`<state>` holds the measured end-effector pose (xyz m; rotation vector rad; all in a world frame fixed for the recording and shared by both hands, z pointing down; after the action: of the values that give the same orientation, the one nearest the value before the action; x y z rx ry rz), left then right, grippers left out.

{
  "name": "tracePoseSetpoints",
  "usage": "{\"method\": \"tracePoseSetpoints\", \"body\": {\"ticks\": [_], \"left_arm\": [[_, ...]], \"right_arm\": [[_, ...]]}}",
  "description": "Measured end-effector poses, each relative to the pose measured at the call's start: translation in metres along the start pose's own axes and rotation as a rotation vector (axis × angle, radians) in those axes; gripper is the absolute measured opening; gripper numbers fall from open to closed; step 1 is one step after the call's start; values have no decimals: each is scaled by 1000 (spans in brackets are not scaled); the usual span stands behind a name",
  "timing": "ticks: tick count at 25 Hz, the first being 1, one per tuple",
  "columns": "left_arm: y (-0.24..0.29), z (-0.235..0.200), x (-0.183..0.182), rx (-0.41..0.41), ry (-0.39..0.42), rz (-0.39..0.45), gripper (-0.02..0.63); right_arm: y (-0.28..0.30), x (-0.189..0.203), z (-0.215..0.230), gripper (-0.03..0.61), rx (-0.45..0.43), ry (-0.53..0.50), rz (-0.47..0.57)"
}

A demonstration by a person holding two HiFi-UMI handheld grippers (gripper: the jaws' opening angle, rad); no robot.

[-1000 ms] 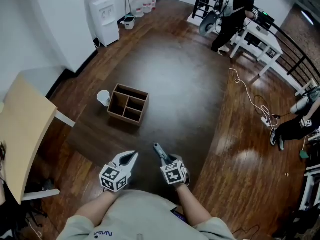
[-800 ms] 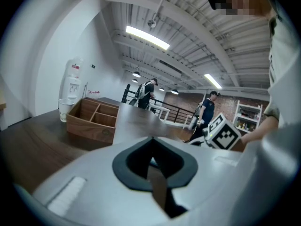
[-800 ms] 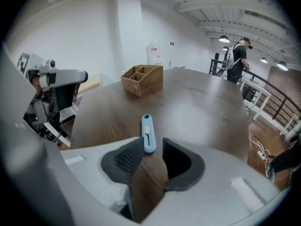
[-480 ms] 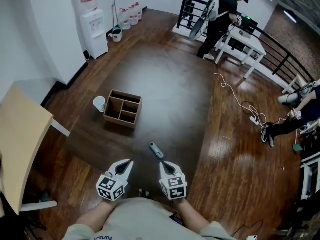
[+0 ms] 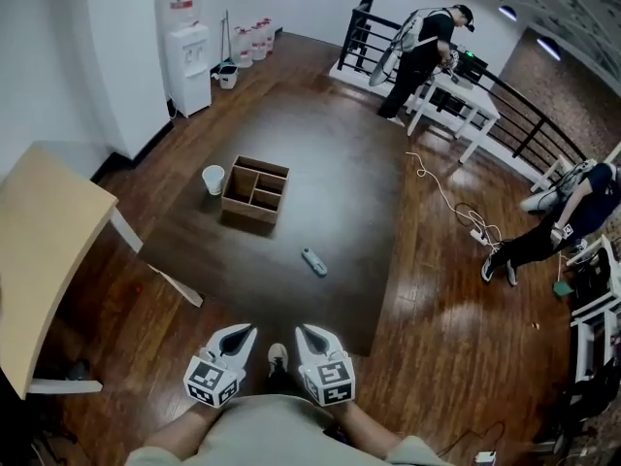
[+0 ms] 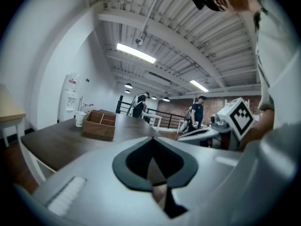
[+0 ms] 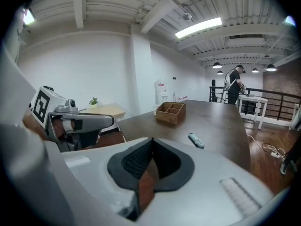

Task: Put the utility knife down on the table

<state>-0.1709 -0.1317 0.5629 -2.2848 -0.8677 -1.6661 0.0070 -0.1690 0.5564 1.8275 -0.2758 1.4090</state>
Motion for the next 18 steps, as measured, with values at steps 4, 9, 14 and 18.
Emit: {"method": "tracePoseSetpoints", "body": {"ticks": [4,9,14,18], "left_arm": [[-62,22,11,8,27,23,2],[-115,61,25,71,-6,27,2],[-143,102,23,161,-27,39,2],[-146,134,22,230,-30,41,2]], "right_arm": [[-46,1,-54,2,42,24,65],[-105,9,-104,2,72,29,86],[-159,15,-123,2,133,43,89],[-198,24,-126,2,190,66,110]]}}
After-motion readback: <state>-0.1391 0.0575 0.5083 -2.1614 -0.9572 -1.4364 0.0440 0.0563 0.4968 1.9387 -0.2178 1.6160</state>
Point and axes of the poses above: the fingertips, and each gripper's own axes: y forward along the fingers, z to its right, x out of its underside, the point moved 7 cm from there along -y, backward along the fingers, and after that the axes turned 8 degrees about -y, right-handed, at the moved point
